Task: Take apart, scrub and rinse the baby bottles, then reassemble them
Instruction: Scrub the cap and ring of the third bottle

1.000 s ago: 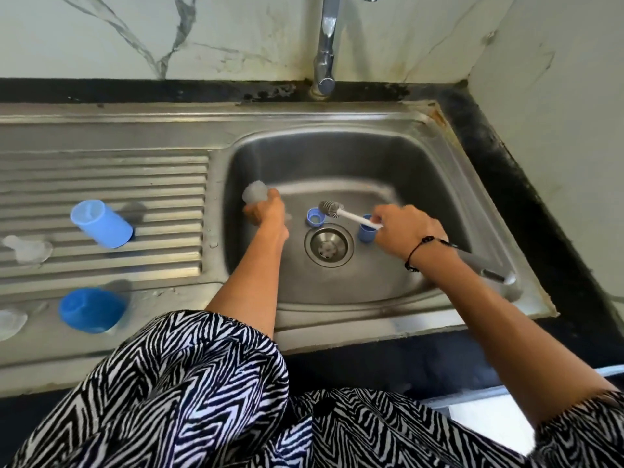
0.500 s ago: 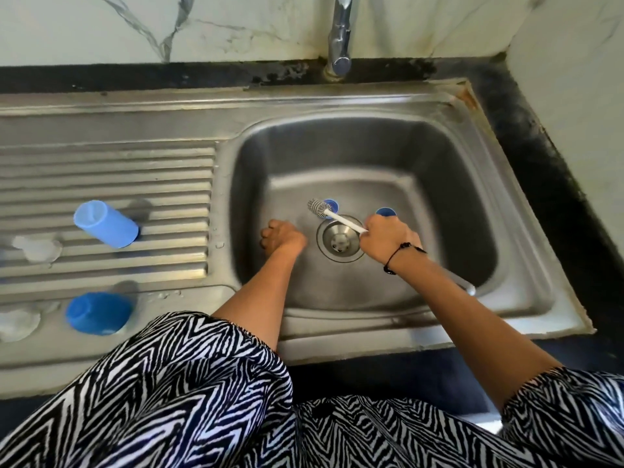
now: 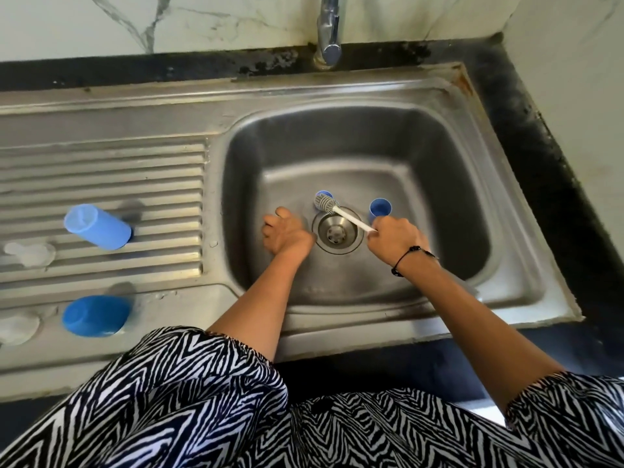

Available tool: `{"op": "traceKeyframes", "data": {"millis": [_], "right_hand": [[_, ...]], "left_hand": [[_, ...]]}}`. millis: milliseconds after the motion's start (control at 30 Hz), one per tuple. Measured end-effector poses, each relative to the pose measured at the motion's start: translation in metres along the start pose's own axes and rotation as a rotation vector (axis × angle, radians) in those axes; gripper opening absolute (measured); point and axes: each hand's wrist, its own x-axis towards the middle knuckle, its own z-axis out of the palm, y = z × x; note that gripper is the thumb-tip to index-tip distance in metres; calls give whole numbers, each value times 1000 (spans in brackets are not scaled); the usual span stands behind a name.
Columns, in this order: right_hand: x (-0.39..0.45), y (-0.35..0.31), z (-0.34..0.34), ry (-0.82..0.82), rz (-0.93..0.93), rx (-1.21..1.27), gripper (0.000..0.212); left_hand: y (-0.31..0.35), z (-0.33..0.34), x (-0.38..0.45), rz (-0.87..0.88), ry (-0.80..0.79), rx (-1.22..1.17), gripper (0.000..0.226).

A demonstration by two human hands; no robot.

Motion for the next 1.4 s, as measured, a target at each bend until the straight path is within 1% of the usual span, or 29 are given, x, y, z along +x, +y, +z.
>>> {"op": "traceKeyframes", "data": {"millis": [133,200,300,400,533,667,733,833,867,933,1000,1100,1233,1267,1300,1333,1367,1400], "right_hand": [[-1,4,0,6,22,21,26],[-2,7,-1,13,34,38,25],[-2,12,-2,-2,58,31,26],[3,19,-3,-20,94,21,30],[10,29,-5,-28,126,18,30],[18,34,-7,-43,116,3,28],[22,36,-8,-34,98,6,28],[26,40,-12,-20,74,26,26],[27,40,-13,-19,67,30,27],[29,42,-13,-23,58,42,28],[32,41,-11,-29,52,46,28],[35,39,-9,-45,33,25,26],[39,37,-10,-37,19,31,29],[40,37,-11,-31,17,36,29],[40,36,-12,-24,11,46,29],[40,36,-13,-16,3,62,29],[39,36,-15,-4,-7,81,28],[37,35,-17,14,-29,96,27]], "left_hand": [[8,-5,-14,182,98,-5,44],[13,-8,-18,279,77,3,39],[22,-4,-18,362,-23,-25,38],[30,10,-16,393,-60,-21,37],[42,29,-12,449,-45,-35,29],[52,43,-3,563,6,27,30],[52,48,6,527,51,1,33],[53,47,22,430,175,-80,33],[53,45,28,395,187,-87,32],[56,43,40,318,162,-67,32],[58,46,53,274,128,-17,41],[62,54,65,254,102,44,51],[67,55,70,274,94,67,47],[68,54,72,247,98,19,49],[68,51,73,181,94,-77,52],[70,45,74,86,84,-231,54],[71,38,75,-33,63,-468,52],[71,28,74,-154,39,-789,44]]}}
